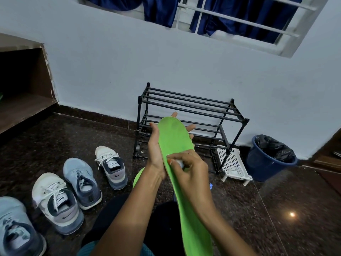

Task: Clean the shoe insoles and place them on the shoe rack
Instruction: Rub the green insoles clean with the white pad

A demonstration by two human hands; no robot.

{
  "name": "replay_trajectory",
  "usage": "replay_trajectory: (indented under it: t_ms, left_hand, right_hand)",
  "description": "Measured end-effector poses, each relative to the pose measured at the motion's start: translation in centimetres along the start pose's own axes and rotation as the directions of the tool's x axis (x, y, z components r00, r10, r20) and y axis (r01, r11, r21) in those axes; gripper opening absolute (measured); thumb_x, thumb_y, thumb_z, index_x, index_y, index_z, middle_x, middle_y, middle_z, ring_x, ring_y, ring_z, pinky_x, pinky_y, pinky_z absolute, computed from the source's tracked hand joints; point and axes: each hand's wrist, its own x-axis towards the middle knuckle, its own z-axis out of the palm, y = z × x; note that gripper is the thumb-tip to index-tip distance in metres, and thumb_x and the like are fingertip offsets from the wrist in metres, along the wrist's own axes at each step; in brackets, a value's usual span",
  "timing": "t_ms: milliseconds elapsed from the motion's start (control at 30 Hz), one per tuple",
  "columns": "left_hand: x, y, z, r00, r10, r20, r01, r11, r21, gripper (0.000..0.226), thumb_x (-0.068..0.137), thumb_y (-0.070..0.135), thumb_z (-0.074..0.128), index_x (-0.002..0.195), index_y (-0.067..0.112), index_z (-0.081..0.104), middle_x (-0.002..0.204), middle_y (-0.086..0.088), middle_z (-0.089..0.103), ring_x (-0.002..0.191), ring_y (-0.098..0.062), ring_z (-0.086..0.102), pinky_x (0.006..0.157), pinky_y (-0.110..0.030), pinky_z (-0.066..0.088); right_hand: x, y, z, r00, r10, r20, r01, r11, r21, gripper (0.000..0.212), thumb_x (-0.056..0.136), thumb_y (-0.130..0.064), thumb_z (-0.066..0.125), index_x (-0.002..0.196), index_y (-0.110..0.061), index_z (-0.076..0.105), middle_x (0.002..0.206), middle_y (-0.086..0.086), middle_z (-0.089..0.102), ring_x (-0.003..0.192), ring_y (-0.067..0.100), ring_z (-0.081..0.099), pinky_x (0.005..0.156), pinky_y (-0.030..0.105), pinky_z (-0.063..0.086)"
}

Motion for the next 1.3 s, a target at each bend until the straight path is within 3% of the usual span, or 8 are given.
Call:
replay_trajectory:
  t_ms: [133, 333, 667, 933, 1167, 1300]
  left_hand:
    - [0.1, -0.2, 0.0, 1.000, -0.012, 0.011, 0.012, 1.000, -0.019, 0.069, 0.087, 0.068, 0.019, 0.131, 0.028, 0.053, 0.116, -0.023, 0.064, 0.090, -0.026, 0.063, 0.079, -0.037, 0.051]
    - [-0.1, -0.3, 0.1, 0.999, -0.024, 0.035, 0.024, 1.000, 0.000, 0.069, 0.088, 0.069, 0.014, 0.134, 0.030, 0.048, 0.124, -0.021, 0.062, 0.100, -0.032, 0.064, 0.089, -0.044, 0.052]
    - [0.0, 0.2, 0.0, 1.000, 0.011, 0.026, -0.011, 1.000, 0.018, 0.072, 0.081, 0.069, 0.022, 0.135, 0.028, 0.048, 0.123, -0.022, 0.062, 0.091, -0.024, 0.064, 0.080, -0.038, 0.051]
    - [-0.1, -0.3, -0.1, 1.000, -0.006, 0.022, 0.005, 0.999, 0.053, 0.069, 0.089, 0.068, 0.013, 0.135, 0.031, 0.048, 0.124, -0.020, 0.062, 0.097, -0.026, 0.065, 0.088, -0.042, 0.050]
    - [0.0, 0.2, -0.2, 0.999, 0.035, -0.003, -0.035, 0.999, 0.023, 0.071, 0.086, 0.068, 0.017, 0.134, 0.027, 0.048, 0.121, -0.024, 0.063, 0.090, -0.025, 0.062, 0.080, -0.037, 0.050]
    - [-0.1, 0.0, 0.0, 1.000, 0.030, -0.001, -0.030, 0.999, 0.031, 0.072, 0.084, 0.068, 0.018, 0.134, 0.027, 0.049, 0.121, -0.023, 0.063, 0.094, -0.026, 0.062, 0.079, -0.036, 0.053]
  right_hand:
    - [0.4, 0.0, -0.2, 1.000, -0.023, 0.004, 0.023, 0.999, -0.043, 0.011, 0.079, 0.001, 0.066, 0.082, -0.008, 0.073, 0.075, -0.011, 0.055, 0.077, -0.007, 0.053, 0.064, 0.003, 0.036]
    - [2.7, 0.6, -0.8, 0.994, -0.047, -0.098, 0.032, 0.988, -0.154, 0.011, 0.083, 0.001, 0.062, 0.090, -0.005, 0.070, 0.079, -0.010, 0.047, 0.078, -0.012, 0.046, 0.070, 0.002, 0.035]
    - [-0.3, 0.0, 0.0, 0.998, -0.045, -0.032, 0.044, 0.998, -0.040, 0.012, 0.079, 0.003, 0.066, 0.081, -0.007, 0.073, 0.075, -0.012, 0.055, 0.078, -0.009, 0.054, 0.066, 0.002, 0.037]
    - [2.6, 1.1, -0.8, 0.986, -0.075, -0.150, 0.041, 0.975, -0.216, 0.011, 0.085, 0.000, 0.060, 0.092, -0.003, 0.068, 0.081, -0.013, 0.043, 0.076, 0.002, 0.047, 0.069, 0.005, 0.037]
    - [0.3, 0.6, -0.3, 0.997, -0.053, -0.051, 0.048, 0.995, -0.086, 0.013, 0.081, 0.003, 0.064, 0.086, -0.007, 0.071, 0.074, -0.003, 0.050, 0.074, -0.006, 0.049, 0.065, 0.002, 0.035]
    - [0.4, 0.8, -0.6, 0.997, -0.054, -0.054, 0.048, 0.992, -0.113, 0.013, 0.081, 0.002, 0.064, 0.086, -0.007, 0.071, 0.076, -0.001, 0.052, 0.073, -0.003, 0.050, 0.066, 0.002, 0.035]
